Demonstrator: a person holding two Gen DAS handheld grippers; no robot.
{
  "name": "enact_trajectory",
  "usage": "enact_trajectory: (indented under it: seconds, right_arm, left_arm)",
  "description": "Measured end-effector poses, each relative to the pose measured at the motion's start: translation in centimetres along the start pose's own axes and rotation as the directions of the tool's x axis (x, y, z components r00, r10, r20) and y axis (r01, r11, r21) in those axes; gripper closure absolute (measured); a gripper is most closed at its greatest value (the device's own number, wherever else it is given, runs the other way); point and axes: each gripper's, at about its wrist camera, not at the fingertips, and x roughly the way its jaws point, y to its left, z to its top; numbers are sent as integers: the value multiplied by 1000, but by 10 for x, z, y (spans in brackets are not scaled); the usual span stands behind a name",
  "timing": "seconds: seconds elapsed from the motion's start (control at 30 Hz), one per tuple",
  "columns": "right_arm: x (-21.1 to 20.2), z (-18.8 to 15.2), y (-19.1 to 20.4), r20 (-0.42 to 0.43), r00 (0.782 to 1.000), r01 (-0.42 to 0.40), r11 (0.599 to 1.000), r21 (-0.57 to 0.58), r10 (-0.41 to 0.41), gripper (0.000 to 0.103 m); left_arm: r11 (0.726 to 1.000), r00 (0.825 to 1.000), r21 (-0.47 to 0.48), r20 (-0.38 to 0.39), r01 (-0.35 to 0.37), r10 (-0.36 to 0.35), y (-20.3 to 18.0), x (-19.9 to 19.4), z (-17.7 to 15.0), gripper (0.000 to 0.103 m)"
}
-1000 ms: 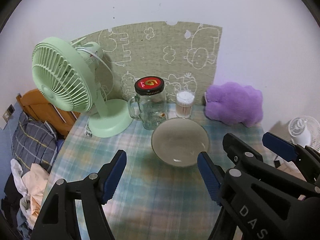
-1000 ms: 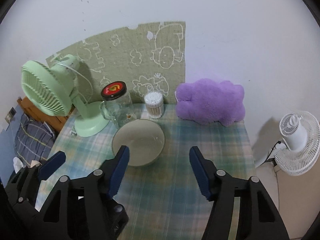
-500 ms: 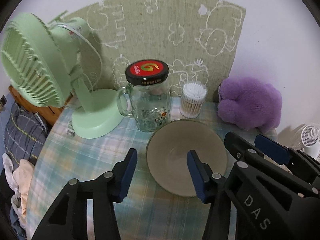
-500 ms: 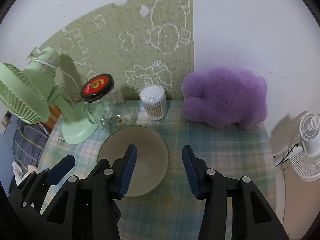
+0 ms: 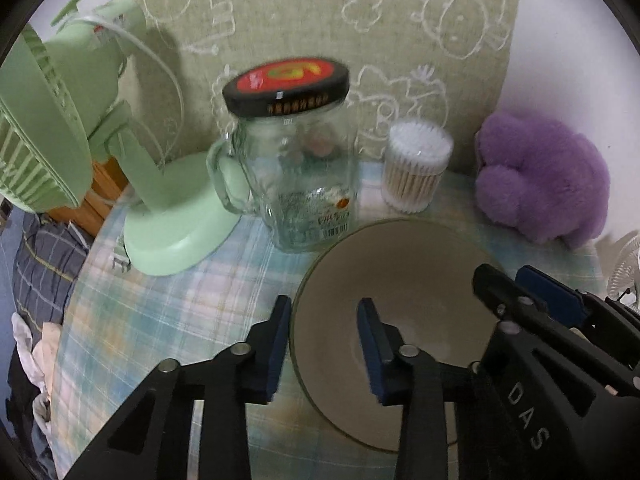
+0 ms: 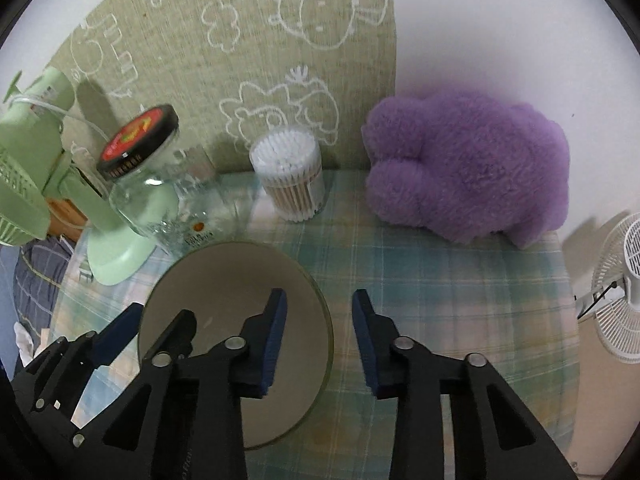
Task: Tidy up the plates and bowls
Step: 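Move both grippers to the floral bowl by the jar and grasp its rim, then lift the floral bowl with both grippers and carry it toward the plate stack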
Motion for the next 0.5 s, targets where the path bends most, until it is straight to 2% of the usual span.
enact_trajectory:
  seconds: [0.07, 0.17, 0.5]
  right_arm:
    - [4, -1, 1, -4, 1000, 7, 1000, -5, -7, 81]
    - [9, -2, 1, -12, 1000, 9, 1000, -3, -9, 86]
    - [3, -2, 8, -2, 1000, 28, 999, -34, -28, 87]
  left_arm:
    - [1000, 1000, 3, 0, -17, 17, 0, 3, 0, 79]
    - [1000, 1000, 18, -4, -25, 25, 1, 7, 0, 81]
    - [1000, 999, 17, -19, -26, 26, 5, 10, -1, 85]
